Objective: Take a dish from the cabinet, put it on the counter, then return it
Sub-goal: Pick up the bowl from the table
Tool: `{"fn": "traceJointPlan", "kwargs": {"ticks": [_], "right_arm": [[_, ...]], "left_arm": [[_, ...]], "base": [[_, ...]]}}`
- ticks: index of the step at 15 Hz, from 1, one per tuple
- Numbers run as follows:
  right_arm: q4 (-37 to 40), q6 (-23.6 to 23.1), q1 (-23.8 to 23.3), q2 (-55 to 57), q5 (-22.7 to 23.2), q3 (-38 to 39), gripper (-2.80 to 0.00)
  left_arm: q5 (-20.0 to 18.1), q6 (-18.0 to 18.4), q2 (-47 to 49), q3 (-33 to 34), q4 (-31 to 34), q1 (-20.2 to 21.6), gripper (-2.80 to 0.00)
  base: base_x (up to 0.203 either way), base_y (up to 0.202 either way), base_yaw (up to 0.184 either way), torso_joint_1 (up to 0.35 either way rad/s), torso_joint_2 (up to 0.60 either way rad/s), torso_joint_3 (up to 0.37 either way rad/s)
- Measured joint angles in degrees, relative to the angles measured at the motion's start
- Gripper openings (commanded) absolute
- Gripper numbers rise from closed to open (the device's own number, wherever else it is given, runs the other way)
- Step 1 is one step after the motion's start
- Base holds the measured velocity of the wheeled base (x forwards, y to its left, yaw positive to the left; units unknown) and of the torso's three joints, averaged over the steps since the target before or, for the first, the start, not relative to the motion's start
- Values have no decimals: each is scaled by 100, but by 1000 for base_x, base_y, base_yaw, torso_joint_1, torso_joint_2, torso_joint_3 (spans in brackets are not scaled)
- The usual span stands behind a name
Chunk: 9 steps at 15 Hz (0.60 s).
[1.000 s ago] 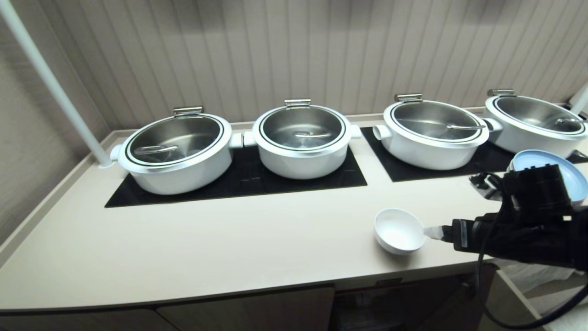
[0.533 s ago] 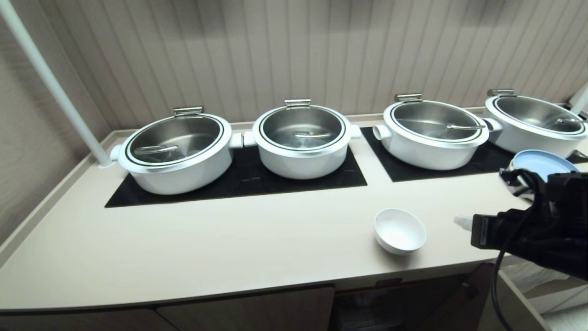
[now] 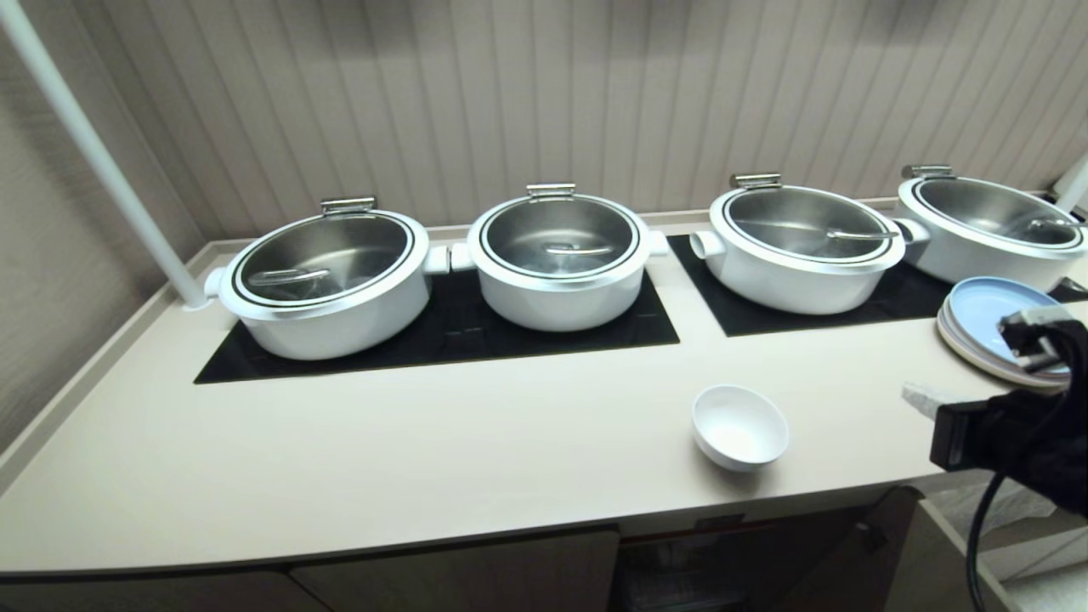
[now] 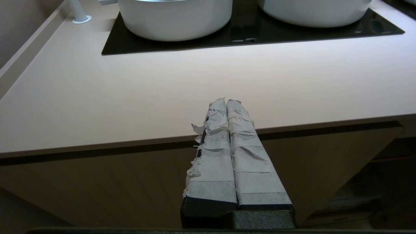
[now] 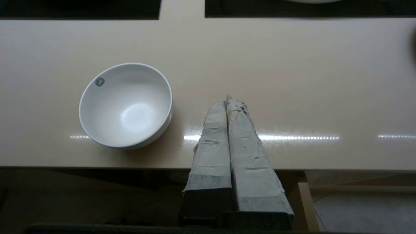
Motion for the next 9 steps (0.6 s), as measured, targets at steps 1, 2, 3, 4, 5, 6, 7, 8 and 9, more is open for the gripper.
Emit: {"fn": "traceJointPlan", "kwargs": {"ticks": [1,2,3,4,5,6,7,8,9], "right_arm": [[-31,-20,-12,-152,12,231,-280],[-53,-45,-18,-317,35,457,-280],[-63,-83,-18,-501,55,710,-280],[-65,-133,-18,-688,65,943,-280],[-60,-149,-18,-907,69,1157,-280],[-10,-145,-19,-1122,81,1341,-280],[56,-145,-20,-1377,136,1546,-280],[155,-161,-24,-1636,217,1718,-280],[242,-168,-33,-1842,284,1815,-280]], "left_arm": [[0,0,0,0,0,0,-280],[0,0,0,0,0,0,-280],[0,0,0,0,0,0,-280],[0,0,0,0,0,0,-280],[-2,0,0,0,0,0,-280],[0,0,0,0,0,0,-280],[0,0,0,-2,0,0,-280],[0,0,0,-2,0,0,-280],[0,0,0,-2,0,0,-280]], "base": [[0,0,0,0,0,0],[0,0,0,0,0,0],[0,0,0,0,0,0],[0,0,0,0,0,0],[0,0,0,0,0,0],[0,0,0,0,0,0],[0,0,0,0,0,0],[0,0,0,0,0,0],[0,0,0,0,0,0]]}}
